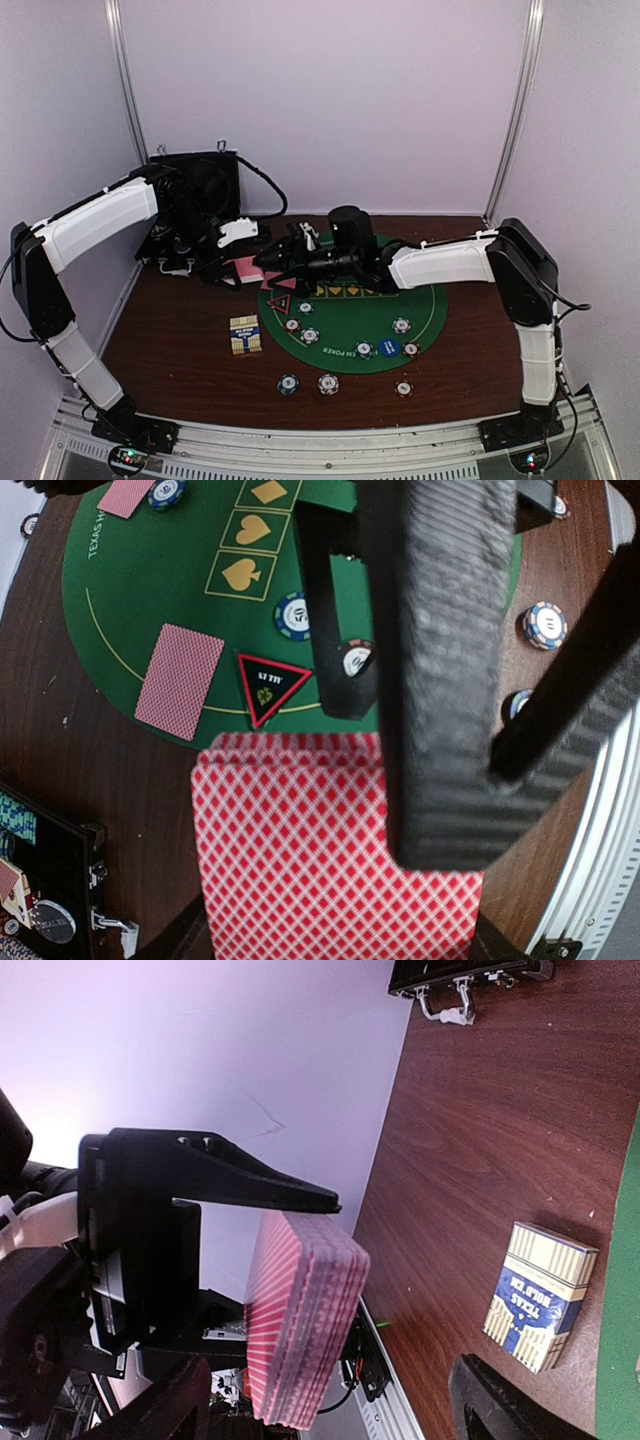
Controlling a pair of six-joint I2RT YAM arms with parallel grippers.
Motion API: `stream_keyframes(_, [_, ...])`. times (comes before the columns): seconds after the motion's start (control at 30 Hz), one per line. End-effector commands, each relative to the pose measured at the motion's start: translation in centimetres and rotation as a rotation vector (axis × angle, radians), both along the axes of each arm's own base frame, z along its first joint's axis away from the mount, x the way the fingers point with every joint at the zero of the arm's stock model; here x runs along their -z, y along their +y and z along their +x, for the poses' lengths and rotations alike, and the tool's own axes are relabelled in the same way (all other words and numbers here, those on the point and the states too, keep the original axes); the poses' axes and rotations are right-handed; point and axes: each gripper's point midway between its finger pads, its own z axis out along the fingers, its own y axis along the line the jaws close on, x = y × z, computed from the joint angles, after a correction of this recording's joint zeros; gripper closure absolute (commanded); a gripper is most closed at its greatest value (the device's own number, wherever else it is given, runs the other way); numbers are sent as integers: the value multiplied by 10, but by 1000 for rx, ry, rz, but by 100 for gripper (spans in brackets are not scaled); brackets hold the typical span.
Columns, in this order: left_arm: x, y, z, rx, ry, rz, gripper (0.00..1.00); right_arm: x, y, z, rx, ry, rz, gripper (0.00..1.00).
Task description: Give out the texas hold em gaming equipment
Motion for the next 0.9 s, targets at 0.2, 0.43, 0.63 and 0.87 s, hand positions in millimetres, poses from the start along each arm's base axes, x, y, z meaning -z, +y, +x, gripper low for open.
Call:
stream_keyframes(0.2, [-11, -4, 2, -3, -9, -36, 100, -21, 28, -4, -70, -9, 89, 15])
stream_keyframes(0.43, [-12, -4, 3, -2, -13, -38, 100, -20, 35, -4, -83, -2, 95, 17])
stream_keyframes(0.63, [-12, -5, 3, 0, -8, -42, 100, -13, 45, -7, -110, 24, 97, 19])
stream_keyframes(0.87, [-13, -5, 3, 0, -12, -44, 100, -8, 54, -7, -131, 49, 104, 21])
